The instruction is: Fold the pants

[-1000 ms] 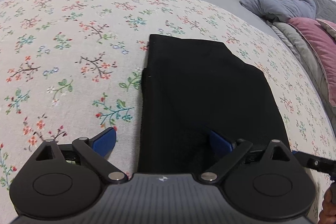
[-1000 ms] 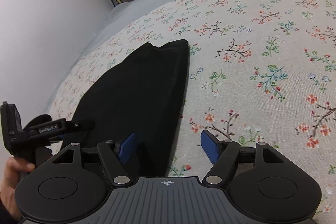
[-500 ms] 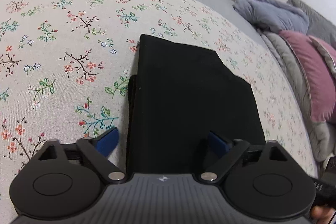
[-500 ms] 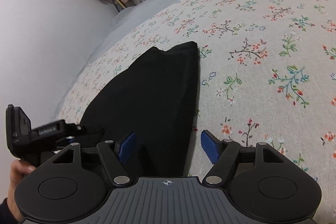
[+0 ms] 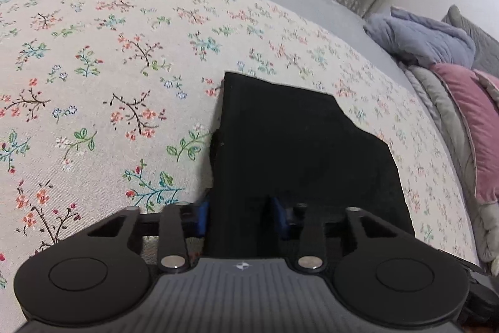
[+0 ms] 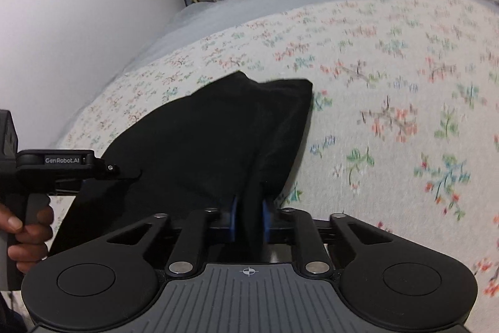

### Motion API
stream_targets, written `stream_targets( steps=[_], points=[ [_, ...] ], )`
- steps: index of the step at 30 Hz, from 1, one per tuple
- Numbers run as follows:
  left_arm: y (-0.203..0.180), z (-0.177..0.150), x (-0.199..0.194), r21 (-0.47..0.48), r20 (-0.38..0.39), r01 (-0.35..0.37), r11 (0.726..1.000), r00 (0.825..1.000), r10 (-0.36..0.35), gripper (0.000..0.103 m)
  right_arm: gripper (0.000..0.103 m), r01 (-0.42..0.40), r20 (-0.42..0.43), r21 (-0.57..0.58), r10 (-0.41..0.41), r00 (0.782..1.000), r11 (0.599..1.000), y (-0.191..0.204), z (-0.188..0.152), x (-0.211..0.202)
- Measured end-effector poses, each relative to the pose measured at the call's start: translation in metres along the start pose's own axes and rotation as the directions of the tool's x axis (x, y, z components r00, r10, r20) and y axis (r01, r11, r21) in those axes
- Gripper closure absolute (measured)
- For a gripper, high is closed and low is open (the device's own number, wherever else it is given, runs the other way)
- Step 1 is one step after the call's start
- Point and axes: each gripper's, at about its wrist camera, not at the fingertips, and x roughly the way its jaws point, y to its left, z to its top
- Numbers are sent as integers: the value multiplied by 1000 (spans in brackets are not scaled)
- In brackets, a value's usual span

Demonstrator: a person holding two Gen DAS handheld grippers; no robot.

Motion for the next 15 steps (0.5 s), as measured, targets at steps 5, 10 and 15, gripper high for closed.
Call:
stream_targets(
  steps=[5, 10, 15],
  points=[
    [-10, 2, -2, -3, 14, 33, 999, 999, -33, 67, 94, 59, 52, -111, -53, 997, 992, 13, 9, -11],
    [-29, 5, 6, 9, 46, 87, 996, 995, -87, 71, 95, 103, 121, -152, -85, 989, 983, 6, 27, -25],
    [-55, 0, 20, 71, 77, 64, 995, 995, -69, 70, 96, 139, 175, -137, -114, 978, 981, -15, 46, -34]
  ],
)
